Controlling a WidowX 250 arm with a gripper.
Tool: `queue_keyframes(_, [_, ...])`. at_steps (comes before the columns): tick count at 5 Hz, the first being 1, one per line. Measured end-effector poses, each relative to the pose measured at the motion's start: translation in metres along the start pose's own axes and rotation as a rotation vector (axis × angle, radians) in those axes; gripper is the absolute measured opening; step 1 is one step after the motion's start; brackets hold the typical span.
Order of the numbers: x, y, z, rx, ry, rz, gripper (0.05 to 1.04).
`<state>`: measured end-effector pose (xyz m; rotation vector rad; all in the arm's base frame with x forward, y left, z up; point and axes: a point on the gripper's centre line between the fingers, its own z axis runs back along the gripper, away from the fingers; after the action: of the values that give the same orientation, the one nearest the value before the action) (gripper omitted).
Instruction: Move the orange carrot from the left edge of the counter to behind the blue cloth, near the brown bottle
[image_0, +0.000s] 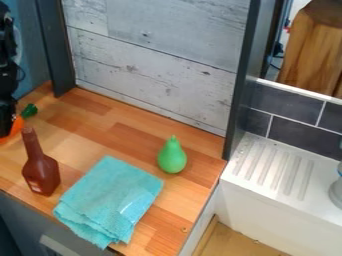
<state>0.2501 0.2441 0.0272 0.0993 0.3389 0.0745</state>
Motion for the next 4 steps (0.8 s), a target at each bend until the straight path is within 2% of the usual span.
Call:
queue_keyframes(1, [0.002, -0.001, -0.009, -0.012, 0.019, 0.001, 1.000])
queue_keyframes(2, [0.008, 0.001, -0.014, -0.009, 0.012, 0.010, 1.000])
queue_keyframes(3, [0.010, 0.001, -0.017, -0.010, 0.016, 0.011, 0.950])
queue_keyframes(4, [0.013, 0.003, -0.017, -0.001, 0.000, 0.021, 0.708])
